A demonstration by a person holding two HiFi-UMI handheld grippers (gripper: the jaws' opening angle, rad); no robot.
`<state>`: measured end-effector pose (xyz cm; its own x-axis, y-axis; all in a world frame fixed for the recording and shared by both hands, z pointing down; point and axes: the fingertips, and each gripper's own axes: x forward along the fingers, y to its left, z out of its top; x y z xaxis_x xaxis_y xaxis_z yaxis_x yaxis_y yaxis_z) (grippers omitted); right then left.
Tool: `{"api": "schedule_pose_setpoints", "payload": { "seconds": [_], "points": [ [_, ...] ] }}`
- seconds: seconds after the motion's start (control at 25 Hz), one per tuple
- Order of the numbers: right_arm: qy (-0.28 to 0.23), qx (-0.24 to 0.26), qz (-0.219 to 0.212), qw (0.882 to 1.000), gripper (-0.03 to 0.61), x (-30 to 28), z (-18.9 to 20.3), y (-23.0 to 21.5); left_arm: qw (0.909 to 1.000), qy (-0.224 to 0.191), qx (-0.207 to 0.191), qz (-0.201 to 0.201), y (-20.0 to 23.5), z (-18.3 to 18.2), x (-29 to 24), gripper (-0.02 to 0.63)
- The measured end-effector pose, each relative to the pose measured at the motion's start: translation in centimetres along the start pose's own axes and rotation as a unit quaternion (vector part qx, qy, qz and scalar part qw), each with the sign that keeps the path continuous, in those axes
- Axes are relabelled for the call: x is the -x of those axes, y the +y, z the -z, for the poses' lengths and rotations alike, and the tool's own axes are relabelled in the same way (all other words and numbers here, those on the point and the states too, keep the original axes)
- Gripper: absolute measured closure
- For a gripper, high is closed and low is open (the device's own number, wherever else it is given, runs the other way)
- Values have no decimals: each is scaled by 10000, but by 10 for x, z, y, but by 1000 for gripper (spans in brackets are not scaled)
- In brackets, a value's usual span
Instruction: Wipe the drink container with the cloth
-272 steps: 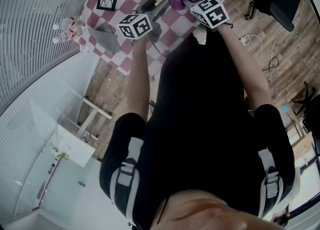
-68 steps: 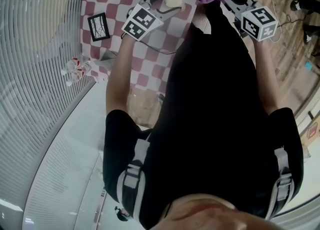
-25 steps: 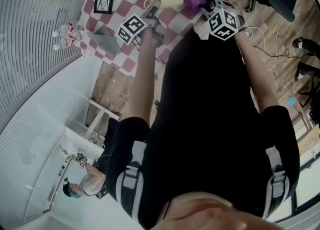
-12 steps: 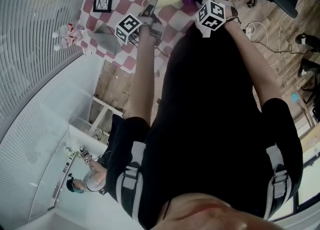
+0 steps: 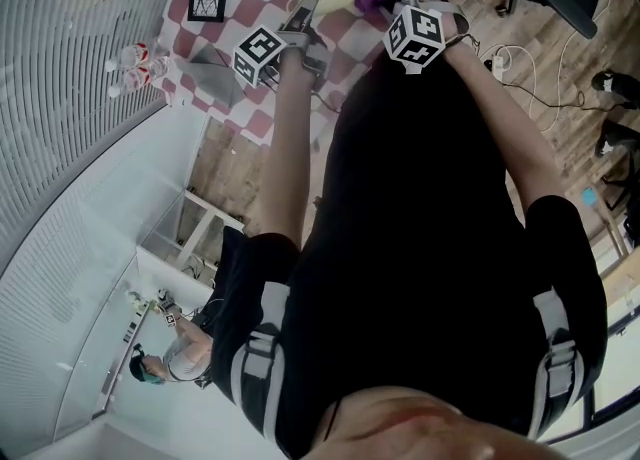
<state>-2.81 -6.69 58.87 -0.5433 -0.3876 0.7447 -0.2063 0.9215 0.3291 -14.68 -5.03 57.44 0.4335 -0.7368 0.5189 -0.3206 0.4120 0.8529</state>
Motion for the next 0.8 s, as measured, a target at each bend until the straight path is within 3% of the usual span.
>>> {"api": "schedule_pose_setpoints", "payload": {
  "seconds": [0.2, 0.56, 0.8],
  "points": [
    [-279, 152, -105, 9994, 479, -1, -31, 10, 9998, -21, 208, -28, 6, -1, 1, 322],
    [-939, 294, -422, 9943, 479, 4, -86, 25, 9997, -28, 215, -114, 3, 3, 3, 322],
    [-1106, 279, -259, 9931, 477, 7, -90, 29, 9983, -35, 578, -104, 4, 7, 4, 322]
  ]
}}
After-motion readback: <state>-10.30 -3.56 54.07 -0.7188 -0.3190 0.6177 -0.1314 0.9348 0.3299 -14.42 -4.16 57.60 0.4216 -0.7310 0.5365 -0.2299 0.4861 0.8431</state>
